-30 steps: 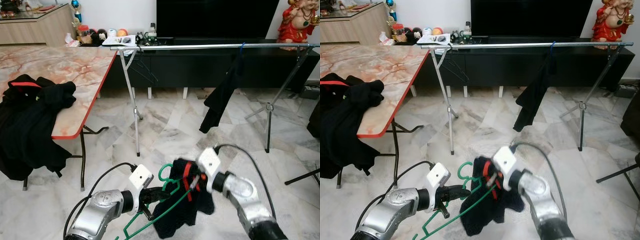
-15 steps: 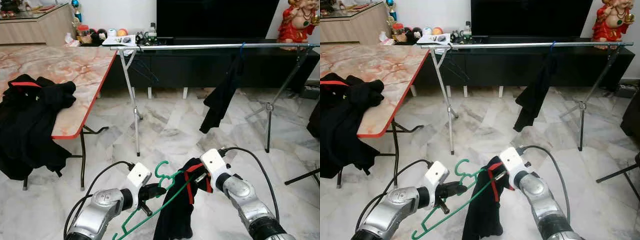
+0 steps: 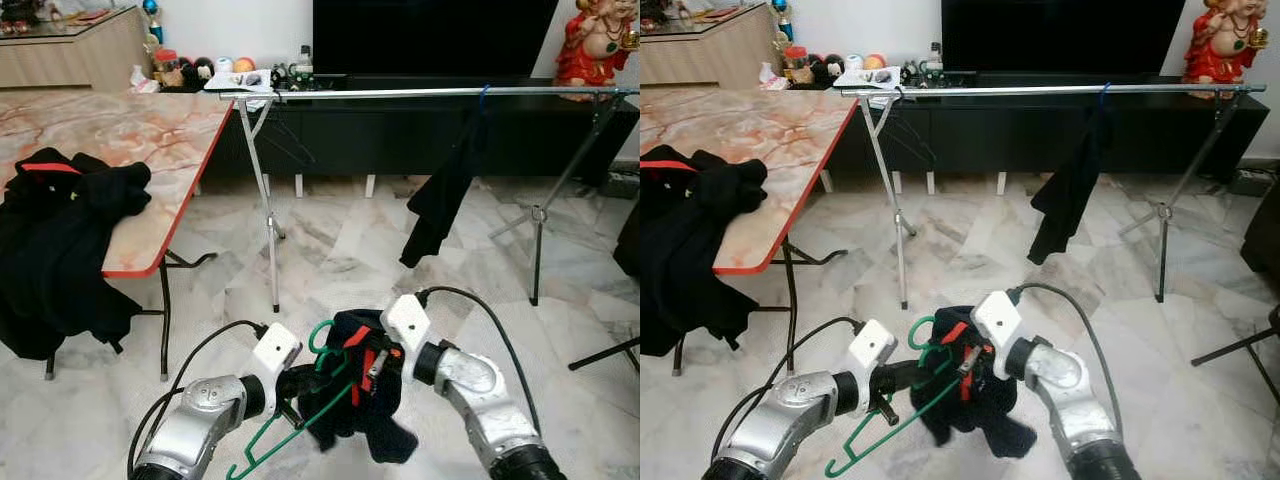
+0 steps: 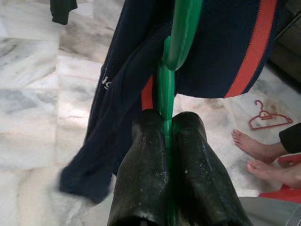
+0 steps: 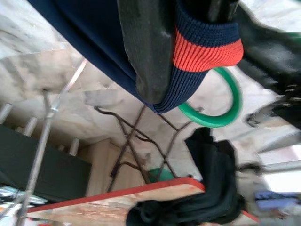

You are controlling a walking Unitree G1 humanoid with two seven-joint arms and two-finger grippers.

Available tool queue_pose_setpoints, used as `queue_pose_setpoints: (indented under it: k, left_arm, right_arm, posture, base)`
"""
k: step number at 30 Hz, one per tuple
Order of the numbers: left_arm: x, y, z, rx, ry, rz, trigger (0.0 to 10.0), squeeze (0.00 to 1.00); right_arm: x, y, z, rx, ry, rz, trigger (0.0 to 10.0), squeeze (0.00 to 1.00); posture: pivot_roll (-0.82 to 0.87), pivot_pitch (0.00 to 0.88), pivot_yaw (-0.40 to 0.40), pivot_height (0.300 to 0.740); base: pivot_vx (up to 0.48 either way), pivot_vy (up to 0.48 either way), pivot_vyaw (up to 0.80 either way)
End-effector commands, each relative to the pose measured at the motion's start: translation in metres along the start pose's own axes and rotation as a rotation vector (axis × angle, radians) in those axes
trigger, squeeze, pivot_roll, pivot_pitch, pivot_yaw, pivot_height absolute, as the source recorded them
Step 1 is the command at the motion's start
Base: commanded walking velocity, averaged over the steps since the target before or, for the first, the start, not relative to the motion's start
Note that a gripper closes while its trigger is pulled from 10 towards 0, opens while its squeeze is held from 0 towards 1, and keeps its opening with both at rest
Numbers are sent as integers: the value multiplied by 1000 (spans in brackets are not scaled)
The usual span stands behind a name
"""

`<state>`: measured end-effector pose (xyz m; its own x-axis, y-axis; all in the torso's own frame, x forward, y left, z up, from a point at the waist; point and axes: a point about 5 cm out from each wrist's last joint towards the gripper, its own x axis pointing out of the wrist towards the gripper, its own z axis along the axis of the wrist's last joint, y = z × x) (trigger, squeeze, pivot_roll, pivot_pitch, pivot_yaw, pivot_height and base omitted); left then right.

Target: Hang hanger

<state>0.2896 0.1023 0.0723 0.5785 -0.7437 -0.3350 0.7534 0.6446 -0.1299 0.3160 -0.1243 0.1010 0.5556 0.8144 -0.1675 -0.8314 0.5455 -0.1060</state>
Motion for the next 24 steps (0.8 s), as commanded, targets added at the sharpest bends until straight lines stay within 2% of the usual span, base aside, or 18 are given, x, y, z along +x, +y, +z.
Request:
queue_pose_setpoints:
  k: [1,2,4,6,8,9,10,13,14,17,20,22,23,24]
  left_arm:
    - [1,0,4,6,-23,-5,10000,0]
    - [1,0,4,5,-26,-6,10000,0]
    - [1,0,5,4,-28,-6,10000,0]
    - [2,0,6,1,-35,-10,10000,0]
    - [2,-1,6,0,-38,-12,10000,0]
    - [2,-1,6,1,-38,-13,10000,0]
    - [2,-1,6,1,-39,-13,10000,0]
    - [2,-1,6,1,-39,-15,10000,0]
    - [2,-1,6,3,-38,-16,10000,0]
    - [2,-1,6,2,-37,-16,10000,0]
    - [1,-1,5,1,-37,-17,10000,0]
    - [1,-1,5,0,-37,-19,10000,0]
    - [1,-1,5,-1,-37,-21,10000,0]
    - [1,-1,5,-1,-37,-22,10000,0]
  right_arm:
    - [-2,9,7,0,-36,98,10000,0]
    - [-8,14,6,-11,-28,156,10000,0]
    - [-10,15,6,-18,-18,173,10000,0]
    - [-18,18,-3,-49,71,219,10000,0]
    - [-25,15,-17,-115,203,210,10000,0]
    - [-27,8,-22,-159,255,161,10000,0]
    - [-29,-4,-27,-209,310,54,10000,0]
    - [-33,-25,-29,-251,376,-132,10000,0]
    - [-37,-39,-30,-239,420,-253,10000,0]
    - [-37,-44,-27,-248,414,-301,10000,0]
    - [-32,-42,-20,-248,362,-290,10000,0]
    - [-24,-33,-13,-236,269,-210,10000,0]
    - [-18,-21,-4,-195,161,-108,10000,0]
    - [-17,-16,-1,-175,122,-69,10000,0]
  posture:
    - [141,50,10,740]
    - [141,50,10,740]
    - [141,50,10,740]
    - [137,52,11,740]
    - [137,52,11,740]
    - [137,52,11,740]
    - [137,52,11,740]
    - [137,52,11,740]
    - [130,54,14,740]
    - [130,54,14,740]
    - [134,55,13,740]
    - [134,55,13,740]
    - [134,55,13,740]
    - [134,55,13,740]
  base:
    - [0,0,0]
    - [0,0,0]
    - [0,0,0]
    - [0,0,0]
    - [0,0,0]
    - [0,0,0]
    - [0,0,0]
    - [0,0,0]
    - [0,0,0]
    - [0,0,0]
    - [0,0,0]
    - [0,0,0]
    - [0,0,0]
    - [0,0,0]
